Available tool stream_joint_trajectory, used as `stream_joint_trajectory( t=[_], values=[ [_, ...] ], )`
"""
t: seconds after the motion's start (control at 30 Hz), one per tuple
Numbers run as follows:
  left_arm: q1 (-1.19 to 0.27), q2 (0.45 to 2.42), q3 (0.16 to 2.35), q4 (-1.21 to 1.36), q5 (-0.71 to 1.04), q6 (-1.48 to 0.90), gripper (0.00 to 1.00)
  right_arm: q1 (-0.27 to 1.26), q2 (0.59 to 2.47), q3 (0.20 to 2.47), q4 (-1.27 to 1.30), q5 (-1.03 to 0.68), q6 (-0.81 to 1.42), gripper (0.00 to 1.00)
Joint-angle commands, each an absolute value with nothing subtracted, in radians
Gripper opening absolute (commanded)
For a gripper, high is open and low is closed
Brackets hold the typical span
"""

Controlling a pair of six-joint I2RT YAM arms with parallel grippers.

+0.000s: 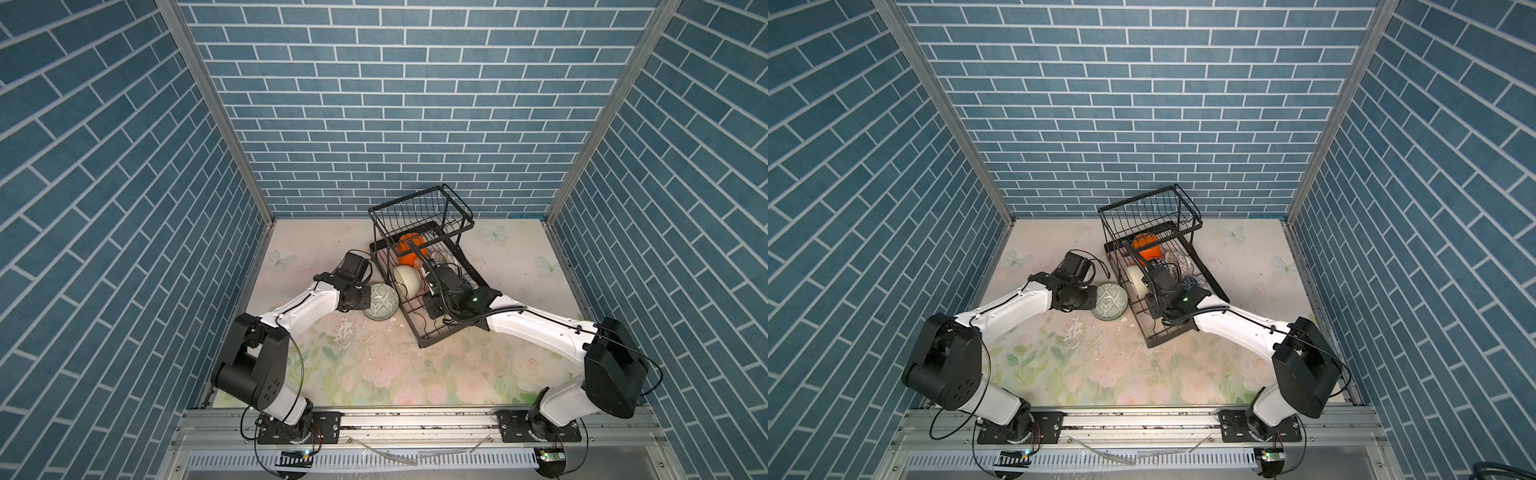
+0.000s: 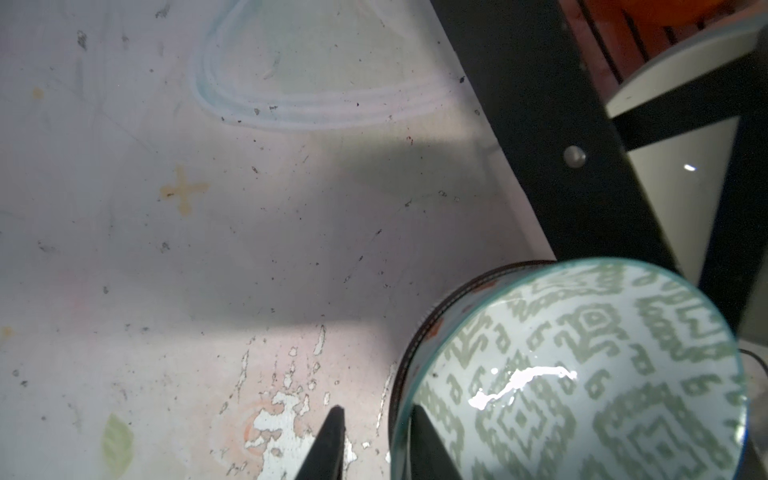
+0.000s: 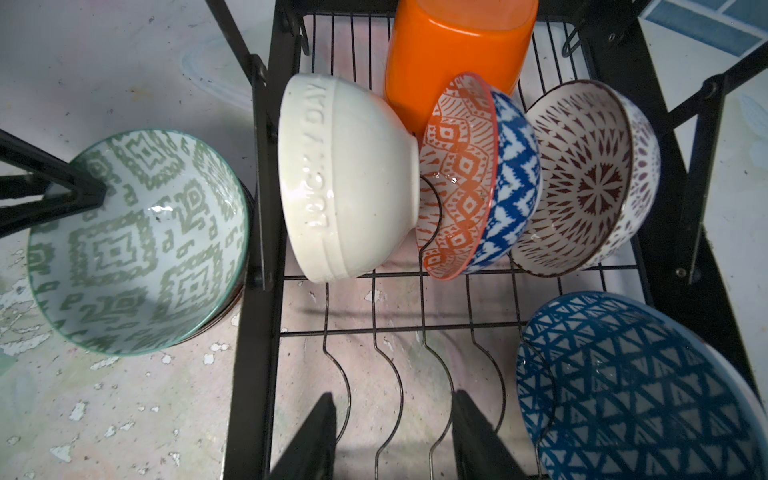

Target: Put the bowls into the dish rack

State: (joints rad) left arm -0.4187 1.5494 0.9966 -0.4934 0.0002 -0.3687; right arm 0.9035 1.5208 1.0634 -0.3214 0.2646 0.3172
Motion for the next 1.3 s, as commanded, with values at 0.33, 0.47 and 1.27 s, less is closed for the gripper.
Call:
stream_joint_trajectory(
  t=[0.33,0.47,1.27],
  values=[
    [-0.415,1.565,1.014,-0.494,-0.010,-0.362,0.09,0.909,1.543,1.097,-0.320,0.273,0.330,0.46],
    [-0.415,1.561,1.014,-0.492,0.001,-0.364,0.04,0.910,1.545,1.098,-0.319,0.272,0.330,0.46],
    [-0.415,1.452,0.999,-0.470,0.079,-0.364,0.00,0.914,1.538,1.109,-0.324,0.259,0.330,0.45]
  ],
)
